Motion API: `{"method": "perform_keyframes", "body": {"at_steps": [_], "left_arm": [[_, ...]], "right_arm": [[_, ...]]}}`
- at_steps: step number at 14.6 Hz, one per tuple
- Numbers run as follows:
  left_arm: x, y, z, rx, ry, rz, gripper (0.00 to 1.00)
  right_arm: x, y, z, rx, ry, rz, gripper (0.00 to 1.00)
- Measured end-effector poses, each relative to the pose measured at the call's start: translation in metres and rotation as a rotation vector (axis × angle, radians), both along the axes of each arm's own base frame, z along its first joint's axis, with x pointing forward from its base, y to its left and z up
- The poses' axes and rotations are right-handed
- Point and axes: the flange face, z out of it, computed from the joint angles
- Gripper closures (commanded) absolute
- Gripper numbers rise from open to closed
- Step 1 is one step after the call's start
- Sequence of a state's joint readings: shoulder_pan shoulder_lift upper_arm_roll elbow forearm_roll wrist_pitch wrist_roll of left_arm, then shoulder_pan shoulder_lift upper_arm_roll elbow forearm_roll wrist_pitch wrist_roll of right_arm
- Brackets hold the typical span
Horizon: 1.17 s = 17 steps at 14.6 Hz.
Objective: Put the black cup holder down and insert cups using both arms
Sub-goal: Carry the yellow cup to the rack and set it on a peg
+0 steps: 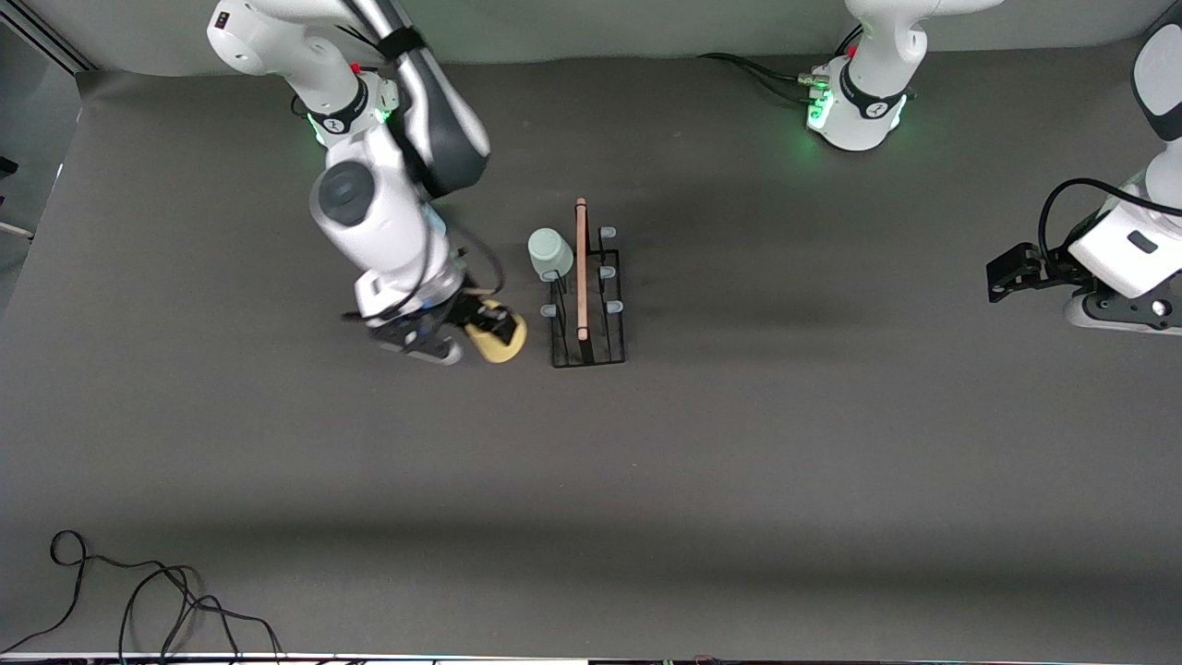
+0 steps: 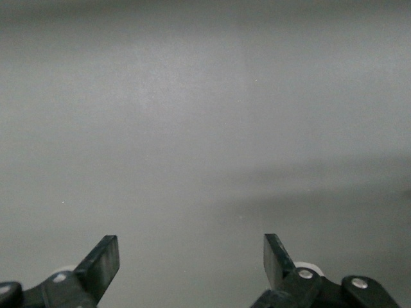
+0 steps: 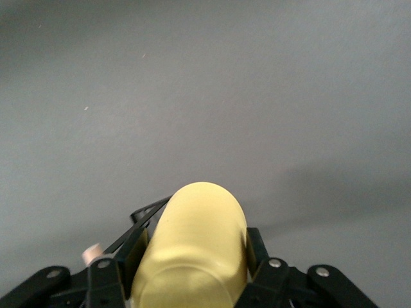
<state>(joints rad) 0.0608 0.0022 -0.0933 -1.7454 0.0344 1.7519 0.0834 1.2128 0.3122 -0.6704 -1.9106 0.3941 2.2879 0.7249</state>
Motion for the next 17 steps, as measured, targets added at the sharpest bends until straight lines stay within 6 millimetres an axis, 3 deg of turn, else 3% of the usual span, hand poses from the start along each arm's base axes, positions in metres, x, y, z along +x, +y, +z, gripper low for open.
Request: {"method": "perform_keyframes", "body": {"at_steps": [3, 8, 11, 12, 13, 14, 15, 17], "left_arm": [[0.000, 0.000, 0.000, 0.000, 0.001, 0.000, 0.00], [0.000, 0.000, 0.000, 0.000, 0.001, 0.003, 0.00], [0.000, 0.000, 0.000, 0.000, 0.001, 0.006, 0.00], [0.000, -0.001, 0.000, 0.000, 0.001, 0.006, 0.00], [0.000, -0.001, 0.000, 0.000, 0.001, 0.004, 0.00], [0.000, -0.002, 0.000, 0.000, 0.001, 0.003, 0.00], [0.000, -0.003, 0.000, 0.000, 0.001, 0.002, 0.00], [0.000, -0.004, 0.000, 0.000, 0.001, 0.002, 0.00]], "right_arm": [[-0.017, 0.026, -0.005, -0.007, 0.015, -0.034, 1.00], [-0.028, 0.041, -0.031, -0.060, 0.031, -0.039, 0.99], [-0.032, 0.047, -0.047, -0.090, 0.037, -0.031, 0.84], [-0.034, 0.050, -0.052, -0.098, 0.038, -0.028, 0.65], [-0.035, 0.052, -0.056, -0.104, 0.039, -0.027, 0.24], [-0.036, 0.053, -0.058, -0.109, 0.039, -0.026, 0.08], [-0.036, 0.053, -0.060, -0.112, 0.040, -0.026, 0.00], [-0.035, 0.053, -0.059, -0.111, 0.039, -0.027, 0.00]]}}
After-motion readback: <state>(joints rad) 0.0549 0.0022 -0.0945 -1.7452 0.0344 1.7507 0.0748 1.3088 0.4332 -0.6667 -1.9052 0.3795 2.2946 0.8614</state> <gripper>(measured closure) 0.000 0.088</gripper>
